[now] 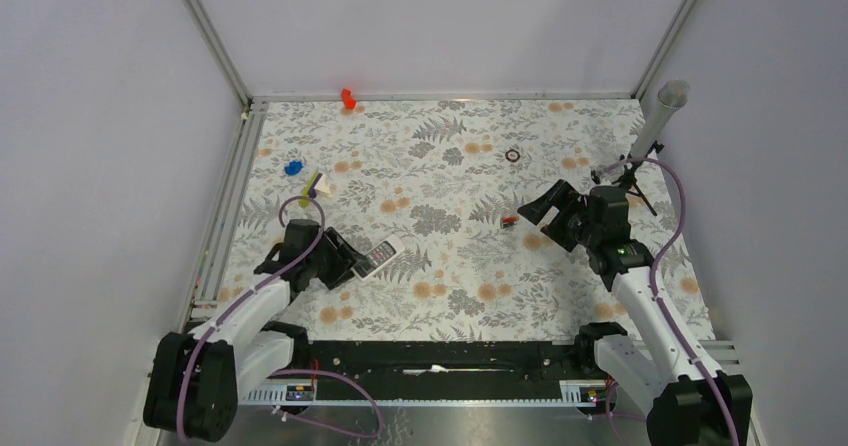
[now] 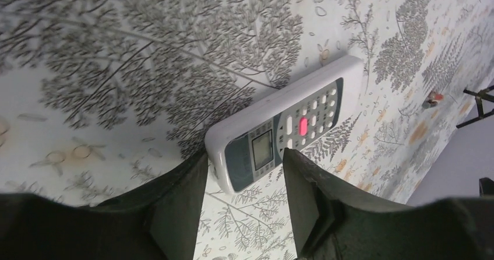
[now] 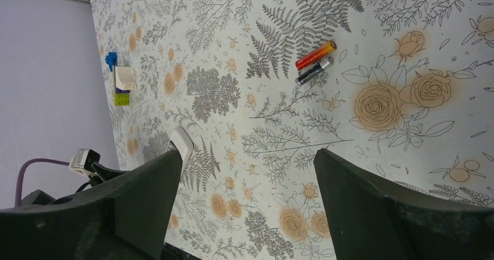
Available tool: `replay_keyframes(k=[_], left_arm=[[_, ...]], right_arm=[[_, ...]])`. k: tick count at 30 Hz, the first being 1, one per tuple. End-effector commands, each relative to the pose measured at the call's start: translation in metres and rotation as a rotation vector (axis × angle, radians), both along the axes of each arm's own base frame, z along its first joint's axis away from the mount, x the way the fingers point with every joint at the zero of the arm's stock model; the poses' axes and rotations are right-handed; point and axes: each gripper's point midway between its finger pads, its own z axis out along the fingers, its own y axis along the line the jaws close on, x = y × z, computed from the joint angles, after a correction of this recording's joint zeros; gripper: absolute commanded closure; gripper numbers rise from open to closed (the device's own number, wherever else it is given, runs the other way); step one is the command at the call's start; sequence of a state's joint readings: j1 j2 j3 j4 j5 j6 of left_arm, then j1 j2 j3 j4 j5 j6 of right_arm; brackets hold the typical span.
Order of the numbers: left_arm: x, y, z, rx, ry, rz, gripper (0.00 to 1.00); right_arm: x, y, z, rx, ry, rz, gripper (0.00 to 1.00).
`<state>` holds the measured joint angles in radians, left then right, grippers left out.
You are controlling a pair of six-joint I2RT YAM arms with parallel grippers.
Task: Load the batteries into the remote control
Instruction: Adjust the remote control at the center of the board.
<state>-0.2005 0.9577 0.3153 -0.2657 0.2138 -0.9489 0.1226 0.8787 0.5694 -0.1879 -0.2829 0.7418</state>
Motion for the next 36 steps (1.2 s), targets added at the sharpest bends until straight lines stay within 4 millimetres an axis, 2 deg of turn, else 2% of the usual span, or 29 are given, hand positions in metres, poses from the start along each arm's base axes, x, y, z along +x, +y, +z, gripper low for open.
replay_keyframes(k=[1,5,6,13,17,19,22,25,30,34,36], left_arm=[[0.029,-0.026,0.030,-0.076,-0.138,-0.116,0.46],[0.046,-0.052,0.050,-0.120,-0.211,-0.248,0.47],[0.055,-0.057,0.059,-0.117,-0.231,-0.270,0.47],[0.114,-0.070,0.069,-0.070,-0.245,-0.282,0.47],[0.148,-0.084,0.075,-0.128,-0.292,-0.251,0.54],[0.158,-0.080,0.078,-0.118,-0.309,-0.193,0.56],[0.161,-0.058,0.080,-0.025,-0.318,-0.095,0.55],[0.144,-0.035,0.081,0.077,-0.292,-0.045,0.55],[0.110,-0.005,0.075,0.191,-0.251,-0.004,0.43],[0.097,0.016,0.082,0.247,-0.256,0.053,0.32],[0.092,0.022,0.083,0.252,-0.258,0.080,0.29]], right_arm=[[0.001,0.006,-0.001,0.024,-0.006,0.016,0.09],[0.004,0.005,-0.009,0.011,0.003,0.015,0.09],[0.005,0.004,-0.012,0.002,0.006,0.016,0.09],[0.010,0.006,-0.027,-0.077,0.037,0.073,0.09],[0.012,0.025,-0.026,-0.105,0.010,0.136,0.11],[0.014,0.045,-0.022,-0.119,-0.029,0.195,0.15],[0.015,0.085,-0.017,-0.121,-0.082,0.308,0.23],[0.012,0.127,-0.025,-0.132,-0.080,0.425,0.33],[-0.007,0.203,-0.044,-0.169,-0.107,0.630,0.52],[-0.026,0.254,-0.073,-0.223,-0.105,0.715,0.55],[-0.028,0.276,-0.079,-0.243,-0.114,0.732,0.57]])
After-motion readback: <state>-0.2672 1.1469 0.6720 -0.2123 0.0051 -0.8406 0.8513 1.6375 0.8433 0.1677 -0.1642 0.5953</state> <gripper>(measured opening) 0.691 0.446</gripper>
